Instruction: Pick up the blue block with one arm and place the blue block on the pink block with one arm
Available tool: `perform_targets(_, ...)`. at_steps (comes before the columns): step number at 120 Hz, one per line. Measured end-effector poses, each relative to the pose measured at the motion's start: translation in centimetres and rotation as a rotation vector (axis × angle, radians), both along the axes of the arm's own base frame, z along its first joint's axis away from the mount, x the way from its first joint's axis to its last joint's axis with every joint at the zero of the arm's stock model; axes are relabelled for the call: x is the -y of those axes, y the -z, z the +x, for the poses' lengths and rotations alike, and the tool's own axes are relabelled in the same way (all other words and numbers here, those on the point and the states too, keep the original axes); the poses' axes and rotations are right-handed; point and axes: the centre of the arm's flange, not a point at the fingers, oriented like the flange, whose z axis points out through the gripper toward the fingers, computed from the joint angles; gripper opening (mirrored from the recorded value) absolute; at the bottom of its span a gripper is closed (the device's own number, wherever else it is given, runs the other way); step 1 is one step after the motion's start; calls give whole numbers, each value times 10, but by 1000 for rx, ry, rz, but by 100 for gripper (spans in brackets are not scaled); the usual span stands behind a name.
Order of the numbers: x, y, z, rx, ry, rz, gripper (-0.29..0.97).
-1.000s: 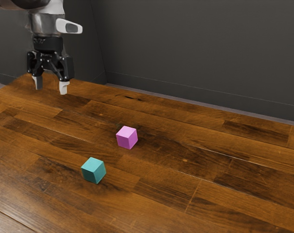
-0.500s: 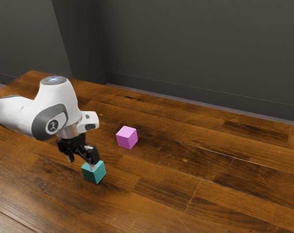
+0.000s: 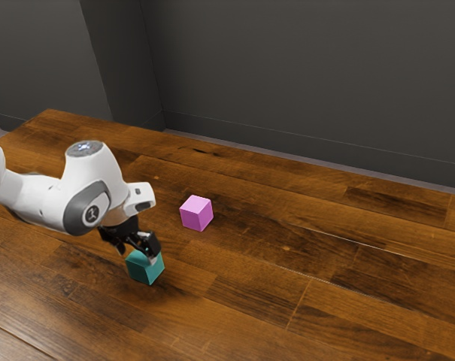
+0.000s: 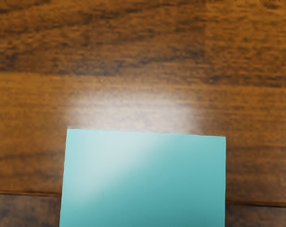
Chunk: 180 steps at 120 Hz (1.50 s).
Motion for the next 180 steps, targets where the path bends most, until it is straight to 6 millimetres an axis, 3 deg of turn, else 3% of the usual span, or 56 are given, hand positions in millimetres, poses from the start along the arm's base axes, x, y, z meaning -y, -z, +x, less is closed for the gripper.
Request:
perform_targets(29, 11, 15, 7, 17, 49, -3, 68)
perform_targets(43, 4, 18, 8, 21, 44, -1, 67)
perform_targets(70, 1, 18, 9, 31, 52, 1, 41)
perform_targets(93, 0, 15, 10, 36, 54, 3, 36)
perform_targets(99, -2, -5, 26, 60, 51, 6, 34)
perform_targets(111, -7, -70, 77, 96, 59, 30, 31)
perform_targets(119, -8, -88, 105, 79, 60, 34, 31)
perform_targets(157, -4, -78, 199, -18, 64, 17, 28)
perform_targets(180, 2, -73, 223, -38, 77, 21, 31)
